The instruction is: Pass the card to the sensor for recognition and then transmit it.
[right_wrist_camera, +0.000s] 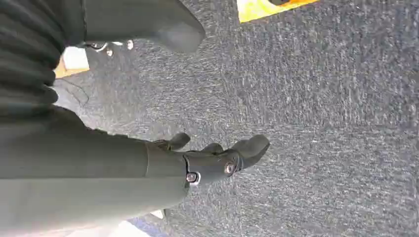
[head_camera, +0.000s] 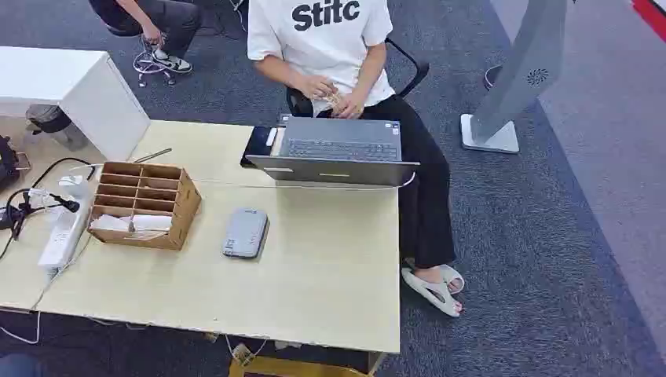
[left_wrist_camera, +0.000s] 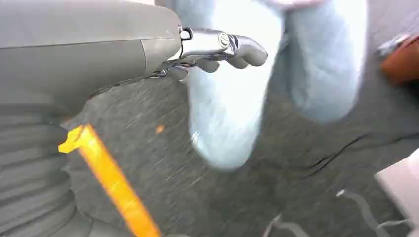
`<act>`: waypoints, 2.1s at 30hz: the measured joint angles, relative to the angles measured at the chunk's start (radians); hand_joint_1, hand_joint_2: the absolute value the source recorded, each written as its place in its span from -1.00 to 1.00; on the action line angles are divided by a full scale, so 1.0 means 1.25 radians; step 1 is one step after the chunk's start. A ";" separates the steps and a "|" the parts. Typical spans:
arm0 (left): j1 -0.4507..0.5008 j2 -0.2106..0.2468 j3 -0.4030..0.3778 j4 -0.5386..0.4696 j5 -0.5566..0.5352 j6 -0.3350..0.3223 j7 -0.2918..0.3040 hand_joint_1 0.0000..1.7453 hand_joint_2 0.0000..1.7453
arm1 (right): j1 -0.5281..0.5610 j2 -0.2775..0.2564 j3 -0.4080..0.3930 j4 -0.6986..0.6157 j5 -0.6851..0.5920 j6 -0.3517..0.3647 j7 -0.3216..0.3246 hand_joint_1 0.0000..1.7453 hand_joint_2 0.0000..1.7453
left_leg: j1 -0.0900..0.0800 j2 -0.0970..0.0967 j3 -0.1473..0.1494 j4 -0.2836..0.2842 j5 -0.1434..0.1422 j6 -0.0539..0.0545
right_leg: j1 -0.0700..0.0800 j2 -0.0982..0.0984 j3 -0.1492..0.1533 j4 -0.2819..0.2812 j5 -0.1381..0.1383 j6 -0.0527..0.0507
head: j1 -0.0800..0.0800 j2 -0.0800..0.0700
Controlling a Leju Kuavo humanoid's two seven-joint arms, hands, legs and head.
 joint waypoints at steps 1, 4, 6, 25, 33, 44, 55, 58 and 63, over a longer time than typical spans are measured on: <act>0.001 -0.003 0.001 -0.014 0.003 -0.002 -0.002 -1.00 1.00 | 0.000 0.002 -0.002 0.001 0.001 0.000 0.001 -1.00 1.00 | 0.000 0.000 0.000 0.000 0.000 0.000 | 0.000 0.000 0.000 0.000 0.000 0.000 | 0.000 0.000; 0.083 -0.044 -0.059 -0.266 0.068 0.020 -0.051 -1.00 1.00 | -0.002 0.012 -0.032 0.006 0.029 -0.002 0.012 -1.00 1.00 | 0.000 0.000 0.000 0.000 0.000 0.000 | 0.000 0.000 0.000 0.000 0.000 0.000 | 0.000 0.000; 0.101 -0.048 -0.085 -0.321 0.071 0.031 -0.059 -1.00 1.00 | -0.002 0.013 -0.036 0.007 0.033 -0.002 0.014 -1.00 1.00 | 0.000 0.000 0.000 0.000 0.000 0.000 | 0.000 0.000 0.000 0.000 0.000 0.000 | 0.000 0.000; 0.191 0.019 -0.460 -0.746 0.009 0.143 -0.121 -1.00 1.00 | -0.008 0.027 -0.059 0.013 0.082 0.004 0.036 -1.00 1.00 | 0.000 0.000 0.001 0.000 0.000 0.000 | 0.000 0.000 0.000 0.000 0.000 -0.001 | 0.000 0.000; 0.163 0.093 -0.652 -0.857 -0.013 0.161 -0.124 -1.00 1.00 | -0.011 0.033 -0.061 0.015 0.110 0.017 0.045 -1.00 1.00 | 0.000 0.000 0.001 0.000 0.001 0.000 | 0.000 0.000 -0.001 0.000 0.000 0.000 | 0.000 0.000; -0.019 0.165 -0.866 -0.851 -0.107 0.103 -0.021 -1.00 1.00 | -0.012 0.035 -0.061 0.019 0.157 0.042 0.067 -1.00 1.00 | 0.000 0.000 0.001 0.000 0.002 -0.001 | 0.000 0.001 -0.001 0.000 0.002 -0.002 | 0.000 0.000; -0.167 0.234 -1.037 -0.752 -0.272 0.090 0.090 -1.00 1.00 | -0.016 0.037 -0.056 0.021 0.208 0.075 0.071 -1.00 1.00 | 0.000 0.001 0.001 0.000 0.002 -0.001 | 0.000 0.001 -0.001 0.000 0.002 -0.002 | 0.000 0.000; -0.198 0.259 -1.077 -0.718 -0.323 0.090 0.121 -1.00 1.00 | -0.016 0.037 -0.051 0.021 0.222 0.084 0.072 -1.00 1.00 | 0.000 0.001 0.001 0.000 0.002 -0.001 | 0.000 0.001 -0.001 0.001 0.002 -0.002 | 0.000 0.000; -0.233 0.306 -1.123 -0.673 -0.417 0.092 0.176 -1.00 1.00 | -0.016 0.037 -0.043 0.022 0.248 0.100 0.072 -1.00 1.00 | 0.000 0.001 0.001 0.000 0.003 -0.001 | 0.000 0.001 -0.001 0.001 0.002 -0.002 | 0.000 0.000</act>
